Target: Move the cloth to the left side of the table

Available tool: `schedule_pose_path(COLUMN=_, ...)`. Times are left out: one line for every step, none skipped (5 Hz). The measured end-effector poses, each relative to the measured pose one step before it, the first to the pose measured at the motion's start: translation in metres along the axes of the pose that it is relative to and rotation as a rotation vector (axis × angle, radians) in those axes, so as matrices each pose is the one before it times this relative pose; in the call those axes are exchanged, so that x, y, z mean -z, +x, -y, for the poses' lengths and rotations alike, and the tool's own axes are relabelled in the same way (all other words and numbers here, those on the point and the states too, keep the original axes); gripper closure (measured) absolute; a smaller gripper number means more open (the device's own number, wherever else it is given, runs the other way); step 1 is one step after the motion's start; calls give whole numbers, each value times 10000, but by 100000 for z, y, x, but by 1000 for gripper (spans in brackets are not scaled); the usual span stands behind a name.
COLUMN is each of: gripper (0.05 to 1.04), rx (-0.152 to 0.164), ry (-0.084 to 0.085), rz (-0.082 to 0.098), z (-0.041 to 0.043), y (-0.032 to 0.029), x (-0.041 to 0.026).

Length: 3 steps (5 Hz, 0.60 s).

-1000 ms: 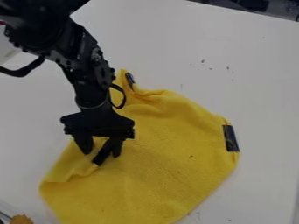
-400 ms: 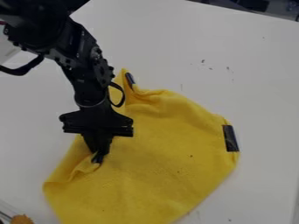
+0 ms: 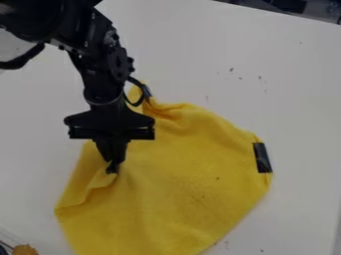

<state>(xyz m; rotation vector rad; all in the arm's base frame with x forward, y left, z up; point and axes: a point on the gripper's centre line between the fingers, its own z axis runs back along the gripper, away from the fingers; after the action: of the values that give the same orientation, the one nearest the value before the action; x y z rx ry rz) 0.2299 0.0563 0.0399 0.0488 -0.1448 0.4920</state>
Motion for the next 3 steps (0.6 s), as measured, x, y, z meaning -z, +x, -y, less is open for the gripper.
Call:
schedule_pose_path(gripper=1002, rx=-768, ry=-265, rz=429, z=-226, y=-48, x=-1366)
schedule_pose_path(gripper=1002, rx=-946, ry=-349, rz=144, z=-1885, y=-126, x=134)
schedule_pose_path(gripper=1002, rx=-536, ry=20, rz=214, z=-1402, y=749, x=-31)
